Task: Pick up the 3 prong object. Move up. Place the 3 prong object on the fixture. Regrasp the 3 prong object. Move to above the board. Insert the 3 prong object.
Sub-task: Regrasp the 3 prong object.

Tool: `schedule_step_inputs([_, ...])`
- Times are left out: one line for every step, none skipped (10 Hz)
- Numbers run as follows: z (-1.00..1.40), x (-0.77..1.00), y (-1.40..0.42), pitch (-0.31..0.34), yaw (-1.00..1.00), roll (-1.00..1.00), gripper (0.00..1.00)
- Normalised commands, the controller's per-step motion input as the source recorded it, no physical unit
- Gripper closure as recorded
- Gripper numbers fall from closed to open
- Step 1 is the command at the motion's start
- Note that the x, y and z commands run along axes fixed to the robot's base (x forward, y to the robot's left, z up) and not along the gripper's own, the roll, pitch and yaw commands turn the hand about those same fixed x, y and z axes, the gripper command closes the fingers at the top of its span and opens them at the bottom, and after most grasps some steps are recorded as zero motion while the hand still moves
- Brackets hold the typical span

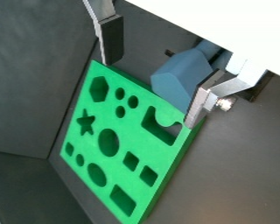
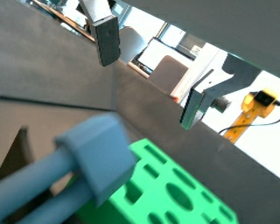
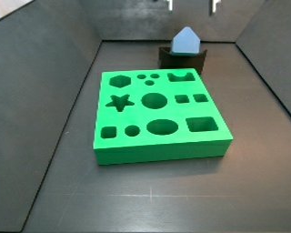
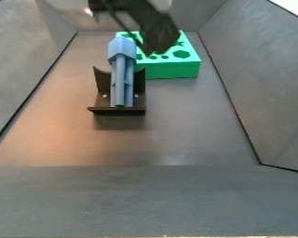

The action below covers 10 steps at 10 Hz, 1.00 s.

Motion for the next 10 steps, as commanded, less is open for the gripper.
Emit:
schedule_step_inputs([0.22,-0.03,0.01,0.028,0.00,0.02,0.00])
schedule_step_inputs([0.81,0.16,-0.63,0.062,0.03,1.00,0.00])
schedule_step_inputs([0.77,0.16,-0.60,0.062,0.03,1.00,0.00])
schedule_step_inputs([0.59,0.07,-0.40,0.059,0.02,1.00,0.00])
schedule_step_inputs([0.46,0.04,-0.27,0.057,0.02,1.00,0.00])
schedule_step_inputs([0.17,0.00,-0.11,0.055,0.02,1.00,0.00])
schedule_step_inputs([0.04,0.02,-0.08,0.054,0.02,1.00,0.00])
schedule_step_inputs([0.04,0.01,-0.04,0.055,0.02,1.00,0.00])
schedule_step_inputs([0.05,0.00,-0.04,0.054,0.02,1.00,0.00])
schedule_step_inputs([0.03,0.00,-0.03,0.052,0.02,1.00,0.00])
